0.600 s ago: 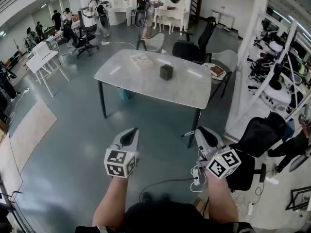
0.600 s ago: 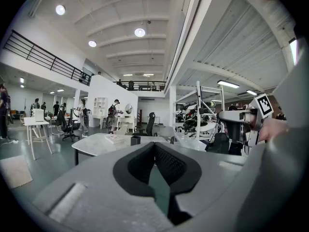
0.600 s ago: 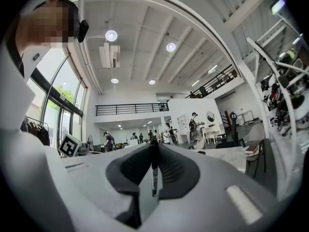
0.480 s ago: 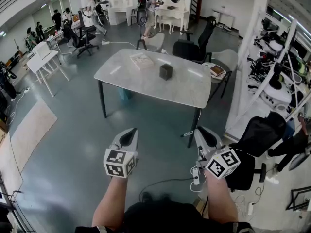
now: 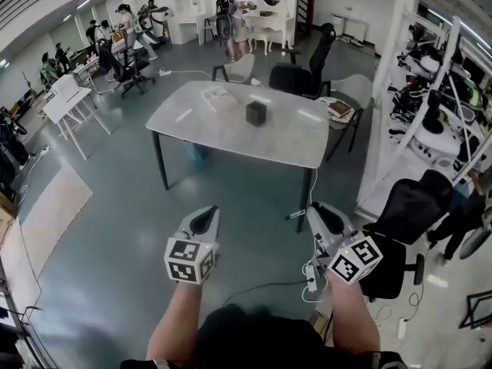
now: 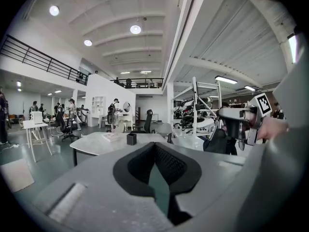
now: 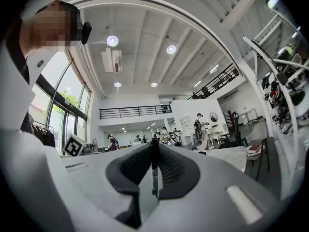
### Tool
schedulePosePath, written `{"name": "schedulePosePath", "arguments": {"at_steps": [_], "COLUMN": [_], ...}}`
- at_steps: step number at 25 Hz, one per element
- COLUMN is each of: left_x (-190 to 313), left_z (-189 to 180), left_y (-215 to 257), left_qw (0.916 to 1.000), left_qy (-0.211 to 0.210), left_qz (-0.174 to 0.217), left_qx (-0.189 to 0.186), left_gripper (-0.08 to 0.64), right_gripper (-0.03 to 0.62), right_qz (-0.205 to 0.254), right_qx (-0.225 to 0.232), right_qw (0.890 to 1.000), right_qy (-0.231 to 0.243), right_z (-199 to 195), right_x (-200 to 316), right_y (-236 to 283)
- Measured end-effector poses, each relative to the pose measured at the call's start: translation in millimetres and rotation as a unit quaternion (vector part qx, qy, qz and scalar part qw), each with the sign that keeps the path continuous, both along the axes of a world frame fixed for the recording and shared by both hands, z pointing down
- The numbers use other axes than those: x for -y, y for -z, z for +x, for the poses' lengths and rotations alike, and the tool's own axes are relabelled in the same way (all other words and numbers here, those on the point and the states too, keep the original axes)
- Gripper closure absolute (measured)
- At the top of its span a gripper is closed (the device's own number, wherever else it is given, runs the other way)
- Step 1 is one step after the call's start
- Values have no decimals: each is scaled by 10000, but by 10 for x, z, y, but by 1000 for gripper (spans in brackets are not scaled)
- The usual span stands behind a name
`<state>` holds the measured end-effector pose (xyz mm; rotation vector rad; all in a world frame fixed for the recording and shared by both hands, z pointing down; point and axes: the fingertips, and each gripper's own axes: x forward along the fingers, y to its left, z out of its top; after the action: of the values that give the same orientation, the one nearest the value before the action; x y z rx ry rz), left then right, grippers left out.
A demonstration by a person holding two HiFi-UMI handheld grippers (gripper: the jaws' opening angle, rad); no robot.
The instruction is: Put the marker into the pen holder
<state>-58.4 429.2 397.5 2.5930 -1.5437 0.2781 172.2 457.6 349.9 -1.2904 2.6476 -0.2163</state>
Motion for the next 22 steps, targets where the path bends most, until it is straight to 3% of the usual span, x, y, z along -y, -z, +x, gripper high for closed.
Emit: {"name": "schedulePosePath", "arguments": {"at_steps": [10, 17, 22], "left_x": [57, 522, 983], "left_z": [311, 435, 292], "left_y": [-1, -97, -133], "left_qw": [9999, 9993, 9995], "left_qy": [-169, -324, -289], "left_qz": [-2, -18, 28], "left_qx": [-23, -171, -121], "left_gripper": [549, 549, 549], "right_gripper": [548, 548, 548], "right_qz": [-148, -202, -310], "right_qx": [117, 69, 166], "right_qw": [9998, 9996, 9989], "right_qy": [-72, -207, -296], "right_z": [276, 334, 258], "right_x": [17, 432, 897], "right_y": [-91, -154, -273]}}
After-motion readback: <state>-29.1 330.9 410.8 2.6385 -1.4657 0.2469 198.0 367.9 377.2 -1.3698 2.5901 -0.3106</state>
